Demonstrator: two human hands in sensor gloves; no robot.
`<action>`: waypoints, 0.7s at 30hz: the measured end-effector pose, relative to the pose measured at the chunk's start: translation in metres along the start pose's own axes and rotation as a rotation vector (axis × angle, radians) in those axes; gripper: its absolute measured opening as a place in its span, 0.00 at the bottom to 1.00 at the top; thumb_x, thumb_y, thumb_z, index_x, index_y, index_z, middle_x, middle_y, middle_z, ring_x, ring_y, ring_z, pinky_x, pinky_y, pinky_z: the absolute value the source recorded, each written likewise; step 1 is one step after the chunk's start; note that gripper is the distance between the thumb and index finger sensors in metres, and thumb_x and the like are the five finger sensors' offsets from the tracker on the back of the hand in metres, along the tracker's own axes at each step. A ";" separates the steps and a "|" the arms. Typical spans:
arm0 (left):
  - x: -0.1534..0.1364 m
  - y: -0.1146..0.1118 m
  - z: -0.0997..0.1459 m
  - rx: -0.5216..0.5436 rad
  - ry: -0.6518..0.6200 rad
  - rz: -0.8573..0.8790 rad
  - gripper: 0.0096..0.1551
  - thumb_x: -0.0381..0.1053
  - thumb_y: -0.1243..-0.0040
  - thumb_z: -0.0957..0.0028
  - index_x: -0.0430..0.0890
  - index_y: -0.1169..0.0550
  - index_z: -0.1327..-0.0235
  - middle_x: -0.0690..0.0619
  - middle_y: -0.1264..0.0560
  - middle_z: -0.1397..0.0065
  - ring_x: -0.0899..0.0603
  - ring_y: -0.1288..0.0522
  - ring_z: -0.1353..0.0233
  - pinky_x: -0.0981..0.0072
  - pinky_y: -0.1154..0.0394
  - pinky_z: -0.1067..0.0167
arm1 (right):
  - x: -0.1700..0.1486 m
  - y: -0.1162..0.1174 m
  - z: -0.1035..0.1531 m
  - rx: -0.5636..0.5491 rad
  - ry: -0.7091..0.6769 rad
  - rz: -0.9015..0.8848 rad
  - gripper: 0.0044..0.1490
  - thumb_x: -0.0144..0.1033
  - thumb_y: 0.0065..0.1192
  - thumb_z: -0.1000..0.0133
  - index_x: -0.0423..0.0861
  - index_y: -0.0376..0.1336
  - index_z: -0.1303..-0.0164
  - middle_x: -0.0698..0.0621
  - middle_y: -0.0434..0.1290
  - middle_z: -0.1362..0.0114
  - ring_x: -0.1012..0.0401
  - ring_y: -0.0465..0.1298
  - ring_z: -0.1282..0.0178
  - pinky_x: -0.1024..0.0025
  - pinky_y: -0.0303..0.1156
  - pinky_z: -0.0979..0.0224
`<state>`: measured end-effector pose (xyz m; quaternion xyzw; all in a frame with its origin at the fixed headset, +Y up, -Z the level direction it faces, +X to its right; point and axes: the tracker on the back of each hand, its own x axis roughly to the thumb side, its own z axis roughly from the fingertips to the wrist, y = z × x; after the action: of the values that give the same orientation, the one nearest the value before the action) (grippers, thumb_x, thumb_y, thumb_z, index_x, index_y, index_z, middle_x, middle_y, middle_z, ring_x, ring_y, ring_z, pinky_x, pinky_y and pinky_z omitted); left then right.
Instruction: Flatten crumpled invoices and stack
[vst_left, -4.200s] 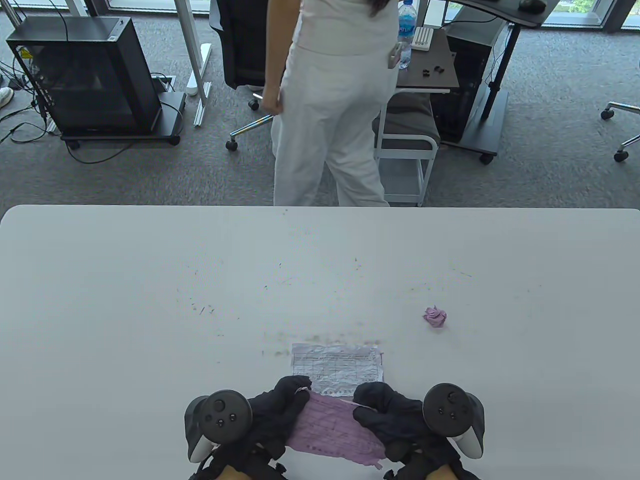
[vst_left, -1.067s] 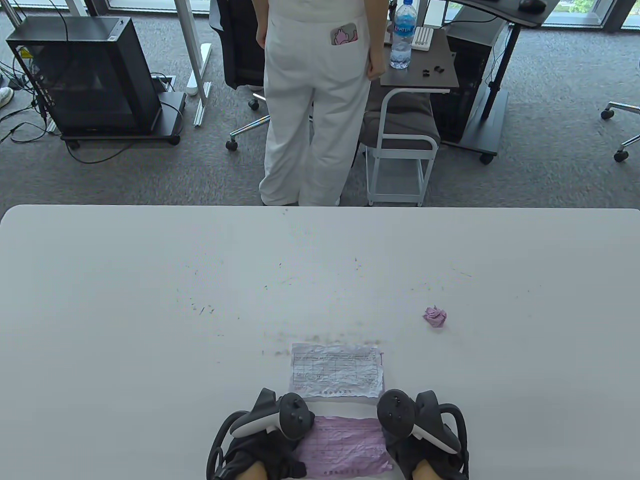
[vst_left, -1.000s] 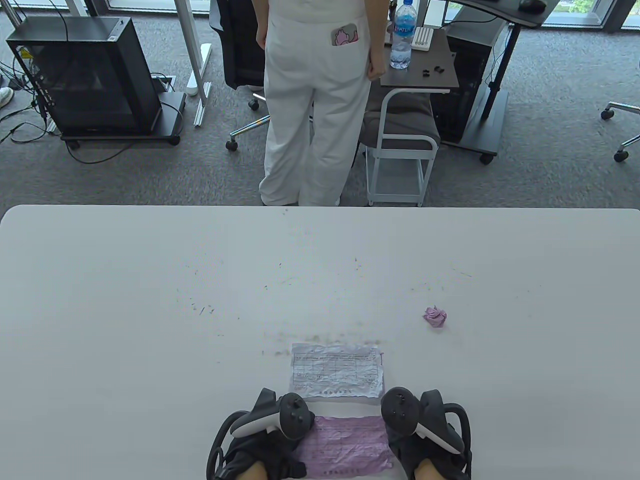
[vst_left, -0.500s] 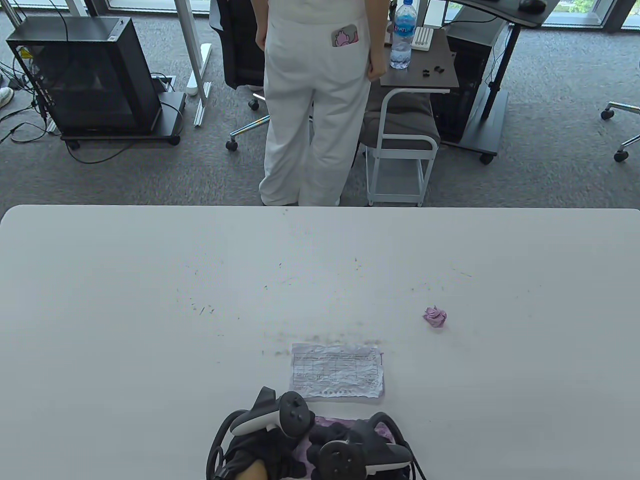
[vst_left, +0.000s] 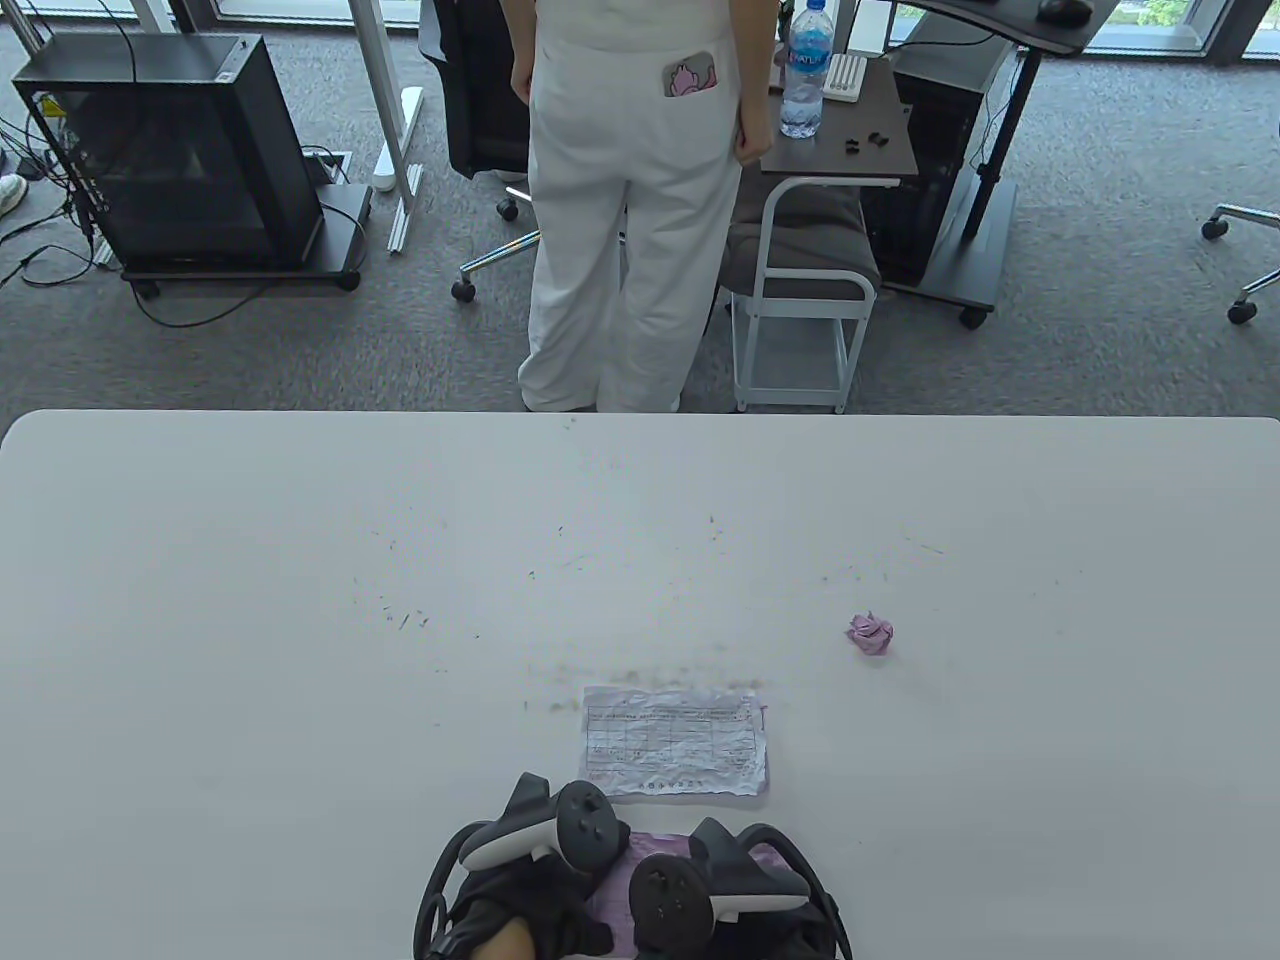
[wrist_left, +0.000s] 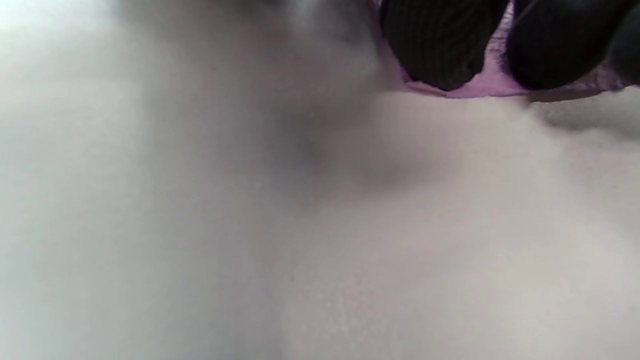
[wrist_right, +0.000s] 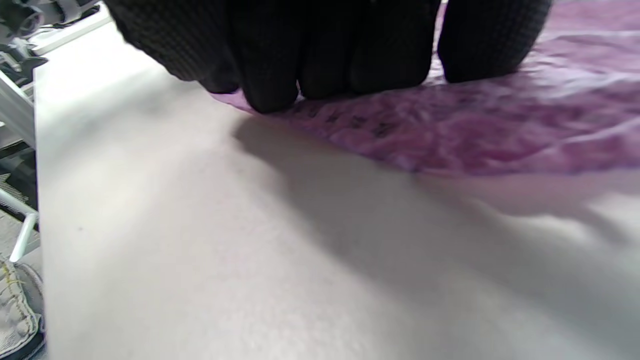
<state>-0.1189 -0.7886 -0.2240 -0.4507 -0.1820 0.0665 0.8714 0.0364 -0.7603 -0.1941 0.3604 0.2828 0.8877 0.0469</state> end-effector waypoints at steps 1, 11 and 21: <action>0.000 0.000 0.000 0.000 -0.001 0.001 0.52 0.55 0.38 0.41 0.57 0.62 0.24 0.43 0.78 0.27 0.22 0.78 0.30 0.28 0.63 0.36 | -0.003 0.000 0.001 -0.002 0.009 -0.013 0.25 0.52 0.58 0.39 0.49 0.67 0.39 0.45 0.70 0.32 0.48 0.70 0.37 0.41 0.69 0.34; -0.002 -0.001 0.000 0.004 -0.009 0.015 0.52 0.55 0.38 0.41 0.57 0.62 0.24 0.44 0.79 0.28 0.22 0.79 0.31 0.28 0.63 0.37 | -0.030 -0.002 0.011 0.052 0.217 -0.095 0.22 0.55 0.58 0.39 0.49 0.73 0.53 0.46 0.78 0.44 0.50 0.77 0.46 0.43 0.71 0.38; -0.003 -0.001 0.000 0.005 -0.013 0.020 0.52 0.54 0.38 0.41 0.57 0.62 0.24 0.44 0.79 0.28 0.22 0.79 0.31 0.28 0.64 0.37 | -0.061 -0.002 0.025 0.076 0.371 -0.187 0.22 0.55 0.58 0.39 0.49 0.75 0.58 0.47 0.80 0.49 0.50 0.79 0.52 0.44 0.73 0.41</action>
<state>-0.1214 -0.7901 -0.2244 -0.4500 -0.1831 0.0788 0.8705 0.0983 -0.7647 -0.2180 0.1644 0.3520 0.9193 0.0627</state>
